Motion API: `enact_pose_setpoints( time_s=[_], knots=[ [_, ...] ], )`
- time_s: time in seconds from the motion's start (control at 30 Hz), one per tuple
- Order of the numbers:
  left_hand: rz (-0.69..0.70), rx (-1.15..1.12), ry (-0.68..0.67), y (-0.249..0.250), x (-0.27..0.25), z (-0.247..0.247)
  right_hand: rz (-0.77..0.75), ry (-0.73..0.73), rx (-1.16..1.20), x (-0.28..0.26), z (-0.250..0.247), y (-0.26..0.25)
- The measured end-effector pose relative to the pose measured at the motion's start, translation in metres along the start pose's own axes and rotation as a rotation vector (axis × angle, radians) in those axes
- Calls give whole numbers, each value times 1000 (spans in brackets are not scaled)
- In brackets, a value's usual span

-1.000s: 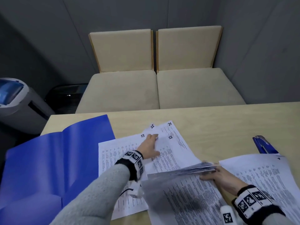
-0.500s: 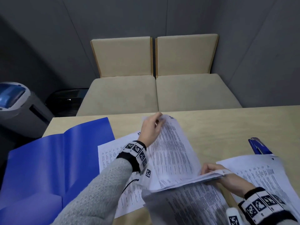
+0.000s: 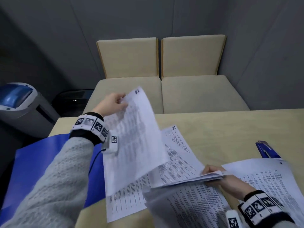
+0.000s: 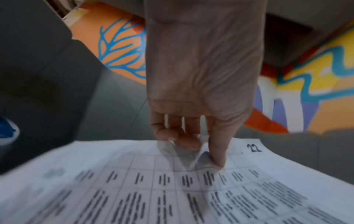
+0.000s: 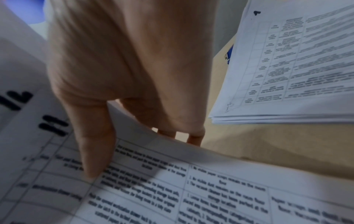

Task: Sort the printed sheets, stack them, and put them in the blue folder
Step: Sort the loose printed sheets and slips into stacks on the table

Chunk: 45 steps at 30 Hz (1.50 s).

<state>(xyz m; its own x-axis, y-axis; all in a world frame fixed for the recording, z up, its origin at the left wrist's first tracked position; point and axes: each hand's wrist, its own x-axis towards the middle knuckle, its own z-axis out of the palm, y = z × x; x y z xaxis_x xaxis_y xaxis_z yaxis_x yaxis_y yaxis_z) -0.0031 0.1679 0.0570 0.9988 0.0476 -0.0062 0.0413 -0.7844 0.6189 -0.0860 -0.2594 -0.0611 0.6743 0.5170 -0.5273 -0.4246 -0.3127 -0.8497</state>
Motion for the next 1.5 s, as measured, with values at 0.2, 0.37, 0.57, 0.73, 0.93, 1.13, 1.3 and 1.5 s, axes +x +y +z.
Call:
enact_pose_setpoints(
  time_s=[0.2, 0.37, 0.57, 0.73, 0.93, 1.13, 1.3, 1.5],
  knots=[
    [-188, 478, -240, -78, -28, 64, 14, -13, 25, 8, 1, -3],
    [-198, 597, -307, -100, -47, 126, 26, -33, 40, 22, -1, 5],
    [-221, 513, -233, -105, -45, 142, 77, 36, 71, 34, 5, 6],
    [-168, 433, -164, -99, -51, 132, 89, 27, 89, 37, 15, 1],
    [-212, 92, -156, -65, -57, 102, 46, 47, 134, 32, 29, -14],
    [-4, -128, -193, 3, -58, 77, -151, 99, 44, 33, 43, -28],
    [116, -333, -386, 38, -65, 101, -325, 215, -34, 37, 43, -35],
    [-32, -435, -659, 30, -42, 132, -295, 234, -133, 35, 35, -29]
  ],
)
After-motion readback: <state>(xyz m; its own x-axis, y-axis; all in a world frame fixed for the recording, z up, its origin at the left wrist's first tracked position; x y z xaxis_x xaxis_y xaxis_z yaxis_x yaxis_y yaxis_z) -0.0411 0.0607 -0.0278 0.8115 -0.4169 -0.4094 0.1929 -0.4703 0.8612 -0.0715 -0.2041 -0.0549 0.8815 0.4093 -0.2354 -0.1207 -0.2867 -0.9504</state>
